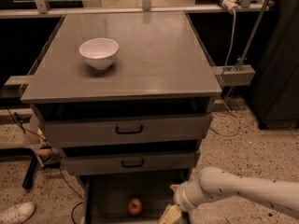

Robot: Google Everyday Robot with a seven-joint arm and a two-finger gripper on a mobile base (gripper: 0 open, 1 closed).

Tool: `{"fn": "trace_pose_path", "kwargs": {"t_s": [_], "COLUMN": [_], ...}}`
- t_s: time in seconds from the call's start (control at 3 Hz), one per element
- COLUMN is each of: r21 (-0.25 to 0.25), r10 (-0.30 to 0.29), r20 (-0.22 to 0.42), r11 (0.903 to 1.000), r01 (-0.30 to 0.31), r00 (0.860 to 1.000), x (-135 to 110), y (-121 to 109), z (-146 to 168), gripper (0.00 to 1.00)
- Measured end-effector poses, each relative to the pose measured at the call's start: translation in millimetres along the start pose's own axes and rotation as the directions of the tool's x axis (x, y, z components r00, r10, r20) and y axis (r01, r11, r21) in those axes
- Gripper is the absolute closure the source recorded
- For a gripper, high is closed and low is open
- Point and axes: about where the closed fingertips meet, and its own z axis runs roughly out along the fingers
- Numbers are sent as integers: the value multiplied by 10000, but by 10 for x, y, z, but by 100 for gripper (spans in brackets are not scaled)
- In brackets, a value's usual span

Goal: Pick apple from bottom drawer and place on counter

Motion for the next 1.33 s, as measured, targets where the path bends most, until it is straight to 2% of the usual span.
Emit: {"fn": "trace_pose_path", "kwargs": {"t_s": [0.33,0.67,1.0,1.33], "r21": [-36,69,155,-234], "r10": [70,478,839,1366], "r20": [132,919,1710,2229], "r11": [10000,9988,9960,9906], "r01": [-70,-487,-878,-1347], "r00": [9999,9946,9817,9652], "x": [17,72,136,236], "y": [-16,-224,-376,-460], "z": [47,406,824,1167], "gripper": [0,0,0,0]}}
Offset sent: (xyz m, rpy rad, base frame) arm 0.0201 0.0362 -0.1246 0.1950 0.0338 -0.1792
